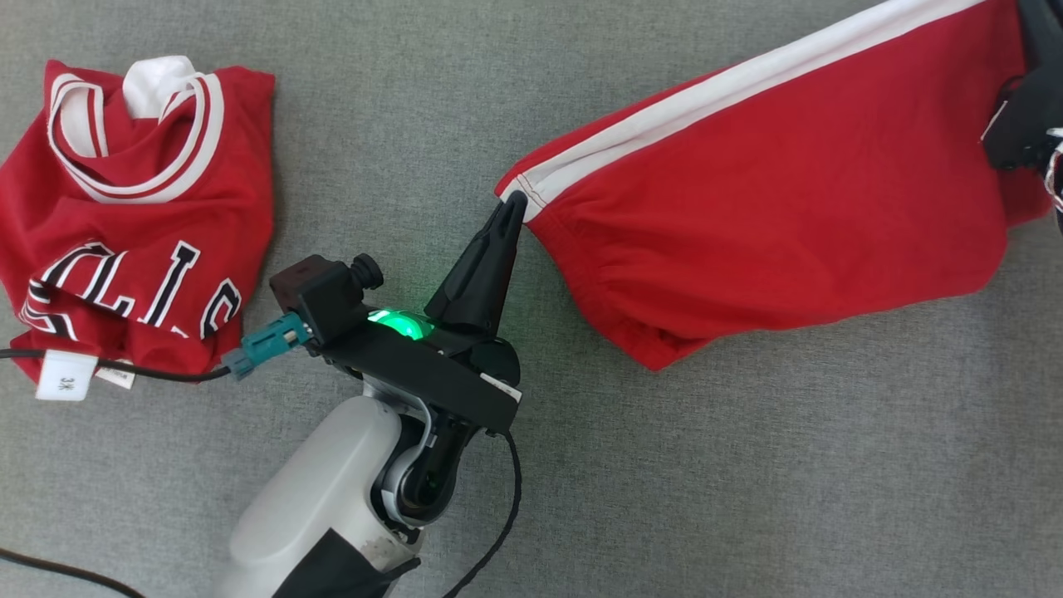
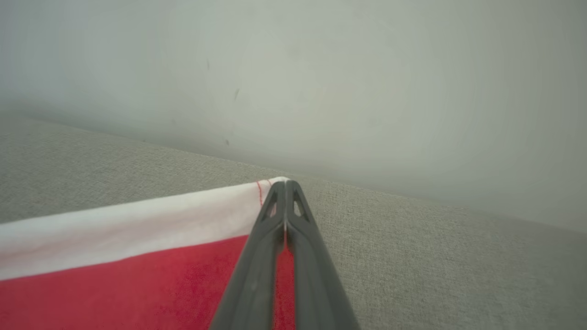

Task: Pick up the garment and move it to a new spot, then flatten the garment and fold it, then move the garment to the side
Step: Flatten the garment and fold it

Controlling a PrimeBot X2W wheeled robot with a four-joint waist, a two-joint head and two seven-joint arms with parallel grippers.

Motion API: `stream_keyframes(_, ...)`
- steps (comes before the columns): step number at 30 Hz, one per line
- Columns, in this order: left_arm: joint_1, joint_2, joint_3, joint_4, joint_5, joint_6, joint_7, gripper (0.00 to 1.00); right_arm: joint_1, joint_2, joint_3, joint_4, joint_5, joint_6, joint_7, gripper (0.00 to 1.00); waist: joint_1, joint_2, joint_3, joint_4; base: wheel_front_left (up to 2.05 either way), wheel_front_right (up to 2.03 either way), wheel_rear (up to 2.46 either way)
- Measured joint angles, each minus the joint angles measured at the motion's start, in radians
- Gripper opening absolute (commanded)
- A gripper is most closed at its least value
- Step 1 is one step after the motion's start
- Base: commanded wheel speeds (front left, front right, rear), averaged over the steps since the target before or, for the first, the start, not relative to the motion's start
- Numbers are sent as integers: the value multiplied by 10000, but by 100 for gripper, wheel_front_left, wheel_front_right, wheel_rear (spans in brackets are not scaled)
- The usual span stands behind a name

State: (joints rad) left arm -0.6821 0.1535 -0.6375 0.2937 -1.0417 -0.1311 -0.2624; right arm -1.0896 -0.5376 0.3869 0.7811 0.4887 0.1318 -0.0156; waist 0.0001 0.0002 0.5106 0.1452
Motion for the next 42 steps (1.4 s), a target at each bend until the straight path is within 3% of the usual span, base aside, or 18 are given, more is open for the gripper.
stream_keyframes(6, -10, -230, 65, 357, 477, 0, -2, 2, -398, 263, 614, 945, 205, 0, -543, 0, 0, -1, 32, 52, 0, 0, 0)
stream_keyframes(8, -12, -232, 40, 418, 604, 0, -2, 26, -446, 314, 842, 1068, 234, 0, -840, 4, -2, -1, 11, 38, 0, 0, 0)
stream_keyframes(9, -12, -234, 35, 437, 639, 0, -2, 49, -464, 337, 934, 1103, 267, 0, -1034, 22, -2, -1, 6, 25, 0, 0, 0)
stream_keyframes(10, -18, -205, 6, 451, 704, 0, -2, 96, -493, 378, 986, 1160, 330, 0, -1269, 47, -1, -1, 0, 5, 0, 0, 0)
stream_keyframes(11, -32, -176, -6, 468, 867, 0, -2, 100, -508, 408, 1066, 1189, 410, 0, -1482, 100, -1, -1, -7, -21, 0, 0, 0)
stream_keyframes(16, -14, 17, 270, 468, 2071, 0, 0, 100, -373, 403, 1200, 1060, 752, 0, -2332, 100, -1, 0, -107, -189, 0, 0, 0)
stream_keyframes(20, 507, 92, 1106, 121, 3590, 21, 0, 100, 639, 320, 1200, 345, 1254, 0, -2449, 100, -2, -1, -301, -342, 0, 0, 0)
stream_keyframes(28, 2635, -96, 2155, -1896, 6228, 267, 0, 100, 2962, -320, 1127, -596, 2476, 0, -2474, 100, -2, -2, -686, -620, 0, 0, 0)
stream_keyframes(32, 3511, -272, 1939, -2650, 7049, 167, 0, 100, 3009, -387, 924, -487, 3336, 0, -2180, 100, -3, -1, -730, -478, 0, 0, 0)
stream_keyframes(42, 3780, -602, 1492, -2817, 7476, 65, 0, 100, 2475, -376, 600, 821, 4669, 0, -1108, 100, -2, -1, -762, 277, 0, 0, 0)
